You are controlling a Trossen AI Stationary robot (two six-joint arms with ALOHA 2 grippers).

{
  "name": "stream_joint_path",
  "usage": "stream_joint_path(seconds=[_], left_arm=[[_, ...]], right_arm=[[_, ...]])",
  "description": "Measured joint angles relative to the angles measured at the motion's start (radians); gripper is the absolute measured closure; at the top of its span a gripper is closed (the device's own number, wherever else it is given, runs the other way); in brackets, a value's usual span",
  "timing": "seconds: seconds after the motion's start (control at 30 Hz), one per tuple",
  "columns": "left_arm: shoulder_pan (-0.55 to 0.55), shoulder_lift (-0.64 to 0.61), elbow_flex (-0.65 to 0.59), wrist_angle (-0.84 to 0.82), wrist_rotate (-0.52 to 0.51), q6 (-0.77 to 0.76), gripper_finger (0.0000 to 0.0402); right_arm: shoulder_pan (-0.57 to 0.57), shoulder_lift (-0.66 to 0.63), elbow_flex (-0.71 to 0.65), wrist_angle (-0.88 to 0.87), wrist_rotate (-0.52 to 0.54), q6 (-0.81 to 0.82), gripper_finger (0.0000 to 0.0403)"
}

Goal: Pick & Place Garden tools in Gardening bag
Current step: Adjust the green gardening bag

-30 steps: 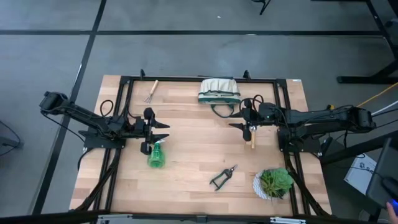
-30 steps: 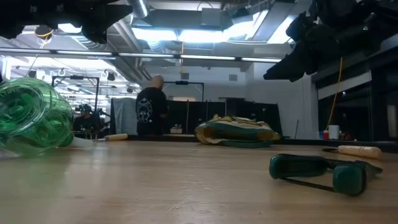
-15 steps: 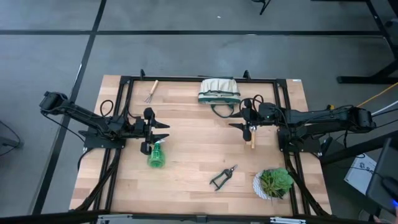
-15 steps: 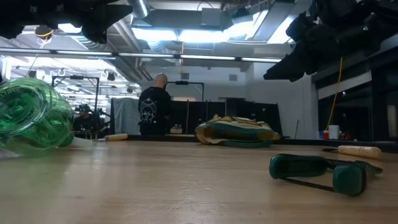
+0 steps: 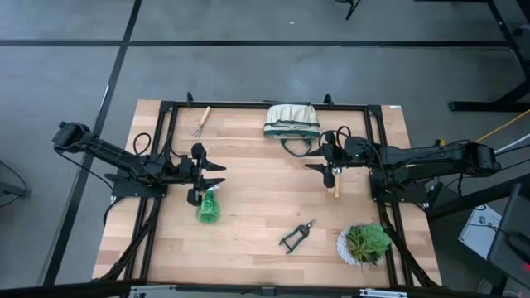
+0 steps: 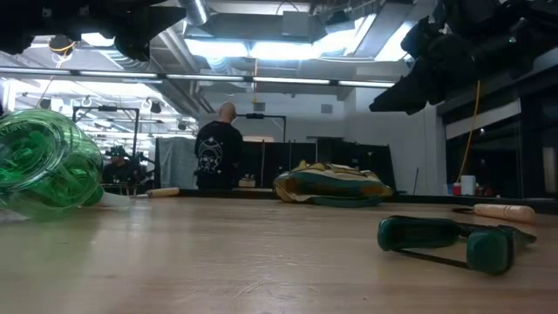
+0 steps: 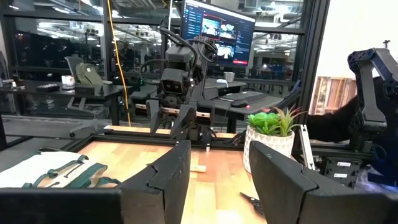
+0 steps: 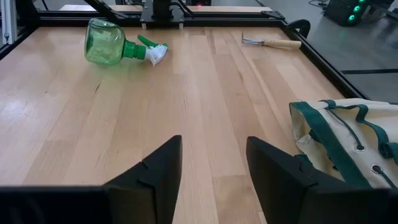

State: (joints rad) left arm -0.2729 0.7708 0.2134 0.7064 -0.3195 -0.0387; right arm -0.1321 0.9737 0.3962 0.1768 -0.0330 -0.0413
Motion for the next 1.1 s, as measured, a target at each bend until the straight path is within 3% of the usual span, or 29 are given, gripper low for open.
stream_joint_path(seconds=[0.7,0.93,1.1], left_arm=[[0.0,0.0,0.0,0.0,0.0,0.0,0.0243],[0.0,0.0,0.0,0.0,0.0,0.0,0.024],[0.0,0.0,0.0,0.0,0.0,0.0,0.0242]], right_arm=[[0.0,0.0,0.0,-0.035,0.018,-0.002,0.0222],[0.0,0.0,0.0,-0.098,0.068,-0.195,0.0222],[0.0,0.0,0.0,-0.098,0.079,-0.206,0.0222]])
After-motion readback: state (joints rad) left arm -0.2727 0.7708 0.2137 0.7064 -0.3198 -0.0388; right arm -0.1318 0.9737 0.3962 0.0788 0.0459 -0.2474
